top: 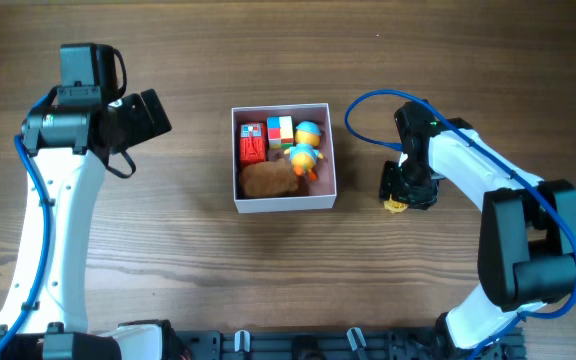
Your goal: Pack container
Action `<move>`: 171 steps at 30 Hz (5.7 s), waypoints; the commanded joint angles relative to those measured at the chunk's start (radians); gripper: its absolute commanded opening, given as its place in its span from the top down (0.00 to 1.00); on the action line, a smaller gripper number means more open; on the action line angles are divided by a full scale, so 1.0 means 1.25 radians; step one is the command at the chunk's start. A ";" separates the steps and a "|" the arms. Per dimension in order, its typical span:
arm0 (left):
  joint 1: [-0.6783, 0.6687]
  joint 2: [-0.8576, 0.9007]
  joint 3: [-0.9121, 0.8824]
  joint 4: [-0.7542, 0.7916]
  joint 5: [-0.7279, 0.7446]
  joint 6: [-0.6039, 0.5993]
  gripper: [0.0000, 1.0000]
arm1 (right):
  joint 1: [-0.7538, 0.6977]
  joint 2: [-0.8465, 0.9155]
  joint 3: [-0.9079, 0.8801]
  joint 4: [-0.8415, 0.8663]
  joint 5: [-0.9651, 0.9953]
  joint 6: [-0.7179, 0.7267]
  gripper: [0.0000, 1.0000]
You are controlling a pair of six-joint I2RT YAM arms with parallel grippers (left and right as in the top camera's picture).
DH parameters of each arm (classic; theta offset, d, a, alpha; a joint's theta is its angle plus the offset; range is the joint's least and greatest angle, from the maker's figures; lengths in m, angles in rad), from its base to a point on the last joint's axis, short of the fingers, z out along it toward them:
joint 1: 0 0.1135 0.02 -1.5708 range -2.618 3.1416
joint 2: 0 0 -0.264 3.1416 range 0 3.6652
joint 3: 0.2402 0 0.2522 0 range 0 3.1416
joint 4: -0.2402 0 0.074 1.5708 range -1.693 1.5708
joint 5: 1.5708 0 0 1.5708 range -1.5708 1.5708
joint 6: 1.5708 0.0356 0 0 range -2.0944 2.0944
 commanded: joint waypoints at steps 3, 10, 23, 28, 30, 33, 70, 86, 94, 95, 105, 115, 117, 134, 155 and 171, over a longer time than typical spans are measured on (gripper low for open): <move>0.004 0.007 -0.002 0.002 -0.002 -0.009 0.00 | 0.003 0.019 -0.028 0.016 -0.017 0.000 0.59; 0.004 0.007 -0.002 0.002 -0.001 -0.009 0.00 | 0.003 0.012 0.007 0.026 -0.014 -0.038 0.75; 0.004 0.007 -0.002 0.002 -0.001 -0.009 0.00 | 0.275 -0.161 0.417 -0.057 0.062 -0.399 0.96; 0.004 0.007 -0.002 0.002 -0.002 -0.009 0.00 | 0.349 -0.058 0.368 -0.057 0.059 -0.333 0.96; 0.004 0.007 -0.002 0.002 -0.002 -0.009 0.00 | 0.350 -0.013 0.352 -0.056 0.059 -0.296 0.95; 0.004 0.007 -0.002 0.002 -0.002 -0.009 0.00 | 0.350 0.042 0.340 -0.063 0.056 -0.292 0.95; 0.004 0.007 -0.002 0.008 -0.001 -0.009 0.00 | 0.051 -0.232 0.524 -0.061 0.187 -0.081 0.00; -0.014 -0.166 -0.034 0.016 0.061 0.055 0.00 | -0.167 -0.416 0.405 -0.134 0.132 -0.150 0.01; -0.111 -0.554 -0.300 0.092 0.062 0.058 0.00 | -0.167 -0.896 -0.038 -0.084 0.095 -0.118 0.00; -0.119 -0.606 -0.331 0.092 0.062 0.058 0.00 | -0.167 -0.949 -0.073 -0.096 0.094 -0.118 0.00; -0.124 -0.788 -0.400 0.065 0.062 0.020 0.00 | -0.167 -1.086 -0.152 -0.109 0.103 -0.100 0.00; -0.124 -0.788 -0.400 0.065 0.062 0.020 0.00 | -0.167 -1.084 -0.152 -0.111 0.103 -0.099 0.00; -0.124 -0.788 -0.400 0.065 0.062 0.020 0.00 | -0.167 -1.084 -0.152 -0.111 0.103 -0.100 0.00; -0.124 -0.788 -0.400 0.065 0.062 0.020 0.00 | -0.155 -1.458 -0.634 0.503 -0.087 -0.196 0.00; -0.124 -0.788 -0.400 0.065 0.062 0.020 0.00 | -0.101 -1.464 -0.839 0.697 0.002 -0.293 0.00; -0.124 -0.788 -0.400 0.065 0.062 0.020 0.00 | -0.102 -1.461 -0.839 0.697 0.002 -0.293 0.00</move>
